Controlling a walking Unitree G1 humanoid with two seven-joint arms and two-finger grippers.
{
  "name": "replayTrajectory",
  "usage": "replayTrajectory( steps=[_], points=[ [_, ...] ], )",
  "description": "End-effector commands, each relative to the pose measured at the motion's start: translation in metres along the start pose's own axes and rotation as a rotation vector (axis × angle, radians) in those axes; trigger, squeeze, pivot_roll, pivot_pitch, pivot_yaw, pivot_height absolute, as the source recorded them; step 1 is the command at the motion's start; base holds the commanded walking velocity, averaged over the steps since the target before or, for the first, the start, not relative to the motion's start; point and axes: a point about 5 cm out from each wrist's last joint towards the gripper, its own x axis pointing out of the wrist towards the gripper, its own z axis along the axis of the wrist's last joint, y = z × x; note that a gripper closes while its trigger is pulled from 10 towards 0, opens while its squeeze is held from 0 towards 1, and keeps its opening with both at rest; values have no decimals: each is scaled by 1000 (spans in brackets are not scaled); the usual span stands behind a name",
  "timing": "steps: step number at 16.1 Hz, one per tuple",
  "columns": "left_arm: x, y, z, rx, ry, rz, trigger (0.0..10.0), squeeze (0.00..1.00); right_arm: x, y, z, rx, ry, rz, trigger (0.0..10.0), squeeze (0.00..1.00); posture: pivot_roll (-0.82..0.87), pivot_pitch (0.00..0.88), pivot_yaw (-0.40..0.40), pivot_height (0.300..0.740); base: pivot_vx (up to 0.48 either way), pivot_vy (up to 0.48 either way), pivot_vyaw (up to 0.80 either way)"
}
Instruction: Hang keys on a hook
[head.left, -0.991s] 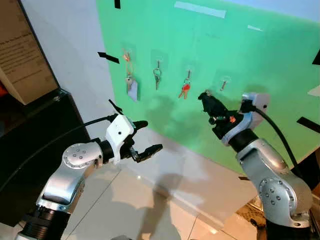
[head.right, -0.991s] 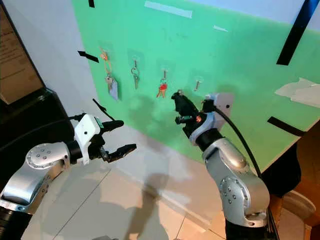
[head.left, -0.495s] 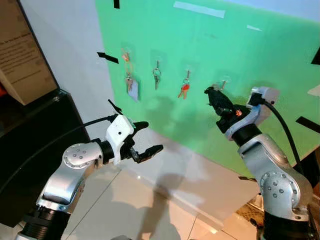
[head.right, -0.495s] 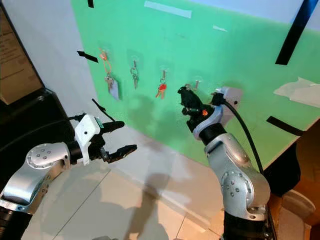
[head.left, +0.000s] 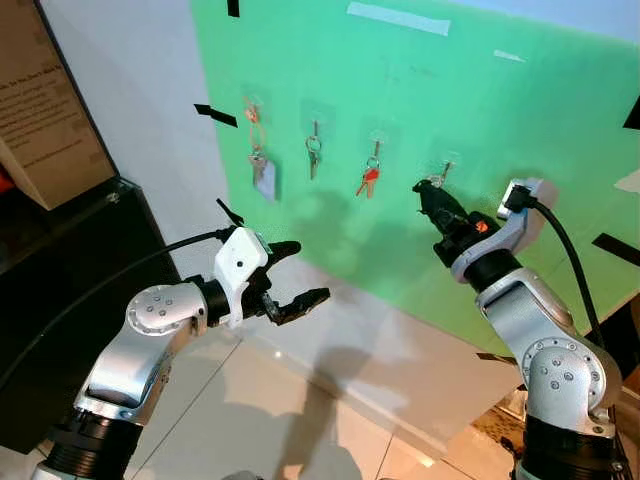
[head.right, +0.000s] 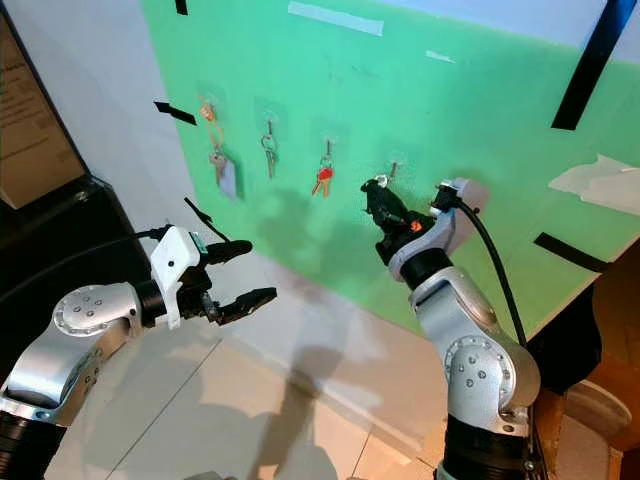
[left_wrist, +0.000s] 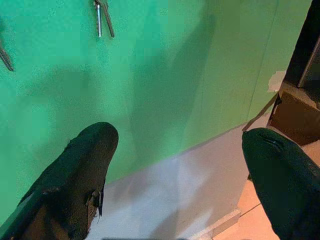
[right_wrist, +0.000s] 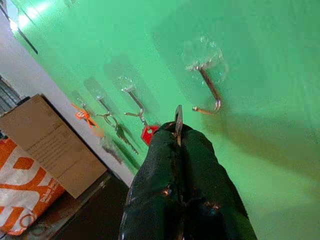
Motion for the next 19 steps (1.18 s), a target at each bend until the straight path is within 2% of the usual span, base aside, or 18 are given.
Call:
replayTrajectory(
  steps=[1, 9, 14, 17, 19],
  points=[
    [2, 1, 9, 29, -23, -10, 10000, 545, -1, 0, 0, 16, 4, 6, 10000, 0, -150, 0, -6, 740, 0, 0, 0],
    [5, 1, 9, 34, -23, -27, 10000, 541, -4, -7, 0, 116, -5, -26, 10000, 0, -157, 0, -6, 740, 0, 0, 0],
    [4, 1, 8, 37, -21, -31, 10000, 541, -5, -15, -12, 156, 61, -77, 10000, 0, -155, 0, -11, 740, 0, 0, 0],
    [4, 1, 8, 40, -22, -30, 10000, 541, -4, -16, -16, 155, 84, -87, 10000, 0, -155, 0, -11, 740, 0, 0, 0],
    [4, 2, 9, 42, -29, -26, 10000, 541, -4, -11, -12, 135, 64, -41, 10000, 0, -156, 0, -11, 740, 0, 0, 0]
  ],
)
